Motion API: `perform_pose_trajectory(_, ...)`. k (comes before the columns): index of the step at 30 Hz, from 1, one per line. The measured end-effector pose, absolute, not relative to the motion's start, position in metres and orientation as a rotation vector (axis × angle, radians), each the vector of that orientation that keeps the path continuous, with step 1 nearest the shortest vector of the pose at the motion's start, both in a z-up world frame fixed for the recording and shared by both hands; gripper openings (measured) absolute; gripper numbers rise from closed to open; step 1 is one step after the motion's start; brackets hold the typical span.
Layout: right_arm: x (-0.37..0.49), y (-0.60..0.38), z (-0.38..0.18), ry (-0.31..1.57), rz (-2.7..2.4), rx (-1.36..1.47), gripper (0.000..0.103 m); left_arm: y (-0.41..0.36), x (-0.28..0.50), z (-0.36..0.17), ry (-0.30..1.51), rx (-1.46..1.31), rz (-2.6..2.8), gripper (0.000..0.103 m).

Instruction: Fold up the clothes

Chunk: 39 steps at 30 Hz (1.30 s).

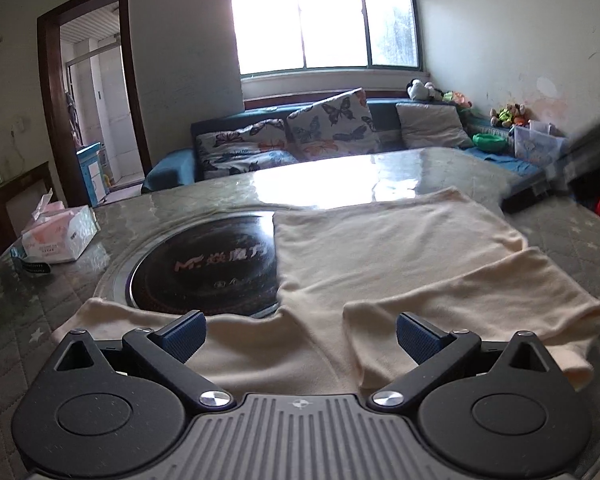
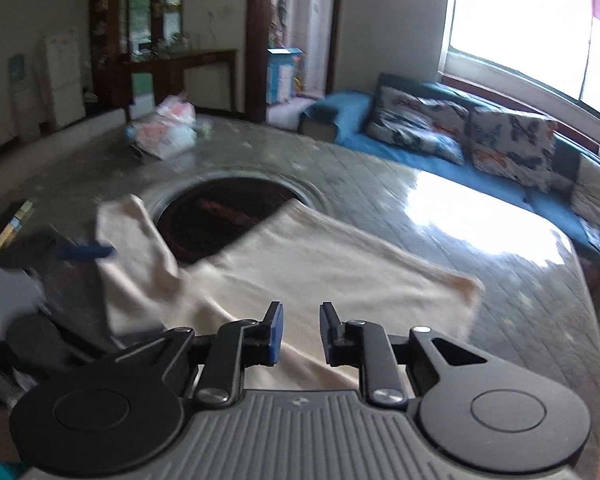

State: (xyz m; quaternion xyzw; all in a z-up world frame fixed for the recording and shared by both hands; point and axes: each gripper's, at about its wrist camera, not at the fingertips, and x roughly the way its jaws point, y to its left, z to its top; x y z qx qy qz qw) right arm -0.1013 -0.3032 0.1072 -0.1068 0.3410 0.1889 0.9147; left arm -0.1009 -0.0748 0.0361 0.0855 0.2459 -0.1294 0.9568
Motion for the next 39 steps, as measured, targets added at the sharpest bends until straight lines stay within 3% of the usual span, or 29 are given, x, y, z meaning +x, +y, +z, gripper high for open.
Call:
perform_pose_trajectory(4,-0.104,-0.335,0.083,0.770,0.327,-0.208,0.021,-0.085,-0.103,0.044,0.471,0.173,-0.325,0.100)
perform_pose_trajectory(7,-0.107,-0.351,0.067,0.804,0.312,-0.187,0.021,-0.095,-0.103,0.044,0.468,0.186,-0.384,0.092)
perform_pose_trajectory(10,-0.109,-0.353,0.059,0.794,0.325,-0.186,0.021,-0.106,-0.096,0.038,0.500,0.193,-0.427,0.076)
perform_pose_trajectory(12,-0.108,-0.351,0.055,0.780,0.329,-0.196,0.020,-0.111,-0.091,0.033,0.521,0.193,-0.451,0.059)
perform_pose_trajectory(17,-0.096,-0.347,0.041,0.772,0.322,-0.210,0.021,-0.119,-0.080,0.021,0.563,0.218,-0.465,0.051)
perform_pose_trajectory(28,-0.115,-0.355,0.048,0.749,0.374,-0.229,0.024,-0.108,-0.084,0.018,0.582,0.222,-0.442,0.052)
perform_pose_trajectory(30,-0.127,-0.355,0.051,0.752,0.394,-0.236,0.031,-0.107,-0.089,0.018,0.576,0.228,-0.450,0.056)
perform_pose_trajectory(39,-0.151,-0.359,0.040,0.758,0.394,-0.207,0.032,-0.104,-0.096,0.014,0.587,0.221,-0.410,0.067)
